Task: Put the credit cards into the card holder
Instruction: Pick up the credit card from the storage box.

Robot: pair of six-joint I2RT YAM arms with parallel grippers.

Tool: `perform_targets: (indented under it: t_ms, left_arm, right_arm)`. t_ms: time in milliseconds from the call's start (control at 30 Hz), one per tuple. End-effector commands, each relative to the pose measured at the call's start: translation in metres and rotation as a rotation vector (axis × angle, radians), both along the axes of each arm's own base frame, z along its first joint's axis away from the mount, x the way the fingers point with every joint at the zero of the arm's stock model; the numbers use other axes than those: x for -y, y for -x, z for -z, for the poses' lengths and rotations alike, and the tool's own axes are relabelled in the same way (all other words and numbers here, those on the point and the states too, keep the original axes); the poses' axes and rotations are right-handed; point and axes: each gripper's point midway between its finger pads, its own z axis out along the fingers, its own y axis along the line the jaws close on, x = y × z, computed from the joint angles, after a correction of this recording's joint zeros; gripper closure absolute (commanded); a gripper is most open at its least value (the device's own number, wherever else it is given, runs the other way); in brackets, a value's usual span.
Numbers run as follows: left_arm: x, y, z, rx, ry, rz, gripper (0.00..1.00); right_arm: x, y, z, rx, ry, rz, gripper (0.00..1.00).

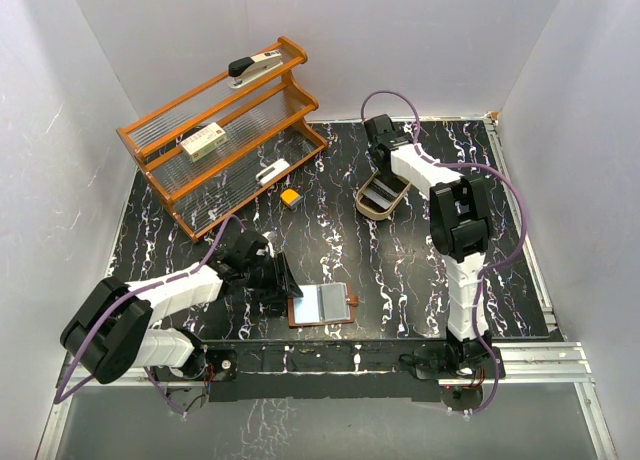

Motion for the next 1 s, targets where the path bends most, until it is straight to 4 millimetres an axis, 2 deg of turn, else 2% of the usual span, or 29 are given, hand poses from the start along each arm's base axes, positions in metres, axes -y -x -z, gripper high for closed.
perform_targets:
  t_ms: [0,200,400,967]
  left_arm:
    - [0.004,-0.004,-0.01,0.011,0.013,0.015,0.55]
    - [0.004,-0.005,-0.011,0.013,0.006,0.02,0.54]
    - [0.003,-0.004,-0.008,0.01,0.003,0.018,0.54]
    - [0.001,-0.001,-0.006,0.009,0.0,0.019,0.54]
  right_arm:
    - [0.007,-0.017,-0.009,0.032,-0.021,-0.004,0.47]
    - [0.01,-0.022,-0.005,0.026,-0.029,0.004,0.52]
    - [0.011,-0.025,-0.012,0.041,-0.031,0.005,0.61]
    - [0.011,-0.029,-0.025,0.072,-0.033,-0.002,0.72]
